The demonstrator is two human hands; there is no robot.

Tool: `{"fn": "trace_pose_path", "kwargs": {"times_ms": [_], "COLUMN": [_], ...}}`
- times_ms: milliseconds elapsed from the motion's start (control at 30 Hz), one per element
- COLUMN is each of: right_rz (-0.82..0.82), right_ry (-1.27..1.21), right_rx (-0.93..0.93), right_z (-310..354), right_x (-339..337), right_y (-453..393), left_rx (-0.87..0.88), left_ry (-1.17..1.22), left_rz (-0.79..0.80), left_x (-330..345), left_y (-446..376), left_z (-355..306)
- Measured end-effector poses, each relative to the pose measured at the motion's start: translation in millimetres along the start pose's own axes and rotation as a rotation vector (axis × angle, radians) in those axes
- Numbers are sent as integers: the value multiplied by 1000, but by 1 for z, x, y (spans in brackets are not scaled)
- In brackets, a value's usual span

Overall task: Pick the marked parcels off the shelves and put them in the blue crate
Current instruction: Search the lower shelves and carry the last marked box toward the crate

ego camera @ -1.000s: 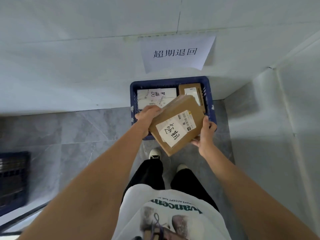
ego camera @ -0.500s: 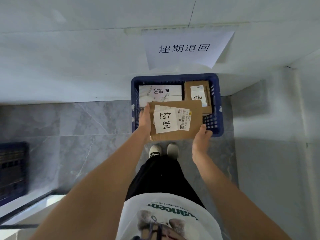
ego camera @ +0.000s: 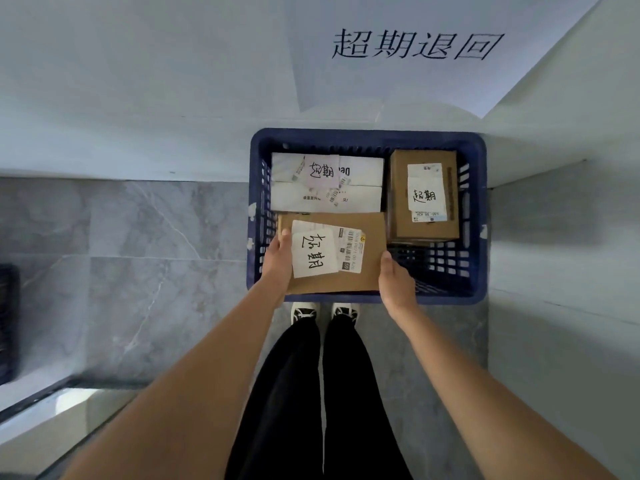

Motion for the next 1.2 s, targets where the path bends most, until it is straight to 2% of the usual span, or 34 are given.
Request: {"fn": "trace_pose_path", "kwargs": {"times_ms": [333, 633, 867, 1033, 1133, 1200], "right_rz": [159, 272, 313, 324, 339, 347], "right_ry": [100, -132, -131, -120, -95, -102], "right_rx": [109, 305, 326, 312, 302, 301], "right_z": [-26, -41, -49, -49, -49, -51], "right_x": [34, 73, 90, 88, 88, 87], "right_y": [-32, -74, -88, -96, -97, -98], "left_rx": [-34, 1, 5, -58, -32, 62], "left_ry": [-60, -82, -83, -93, -42, 12], "left_rz": [15, 41, -14, -23, -43, -132], "left_x": [-2, -3, 0, 2, 4, 5], "left_y": [-58, -115, -134, -145, -134, -126], "left_z": [4, -3, 3, 10, 5, 0]}}
Point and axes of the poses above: each hand's wrist, its own y-axis away from the middle knuckle, its own x-axis out of the palm, z = x × y, the point moved 5 cm from there along -y, towards the middle knuckle, and after that the axes turned 11 degrees about -x, right-handed, at the moved point
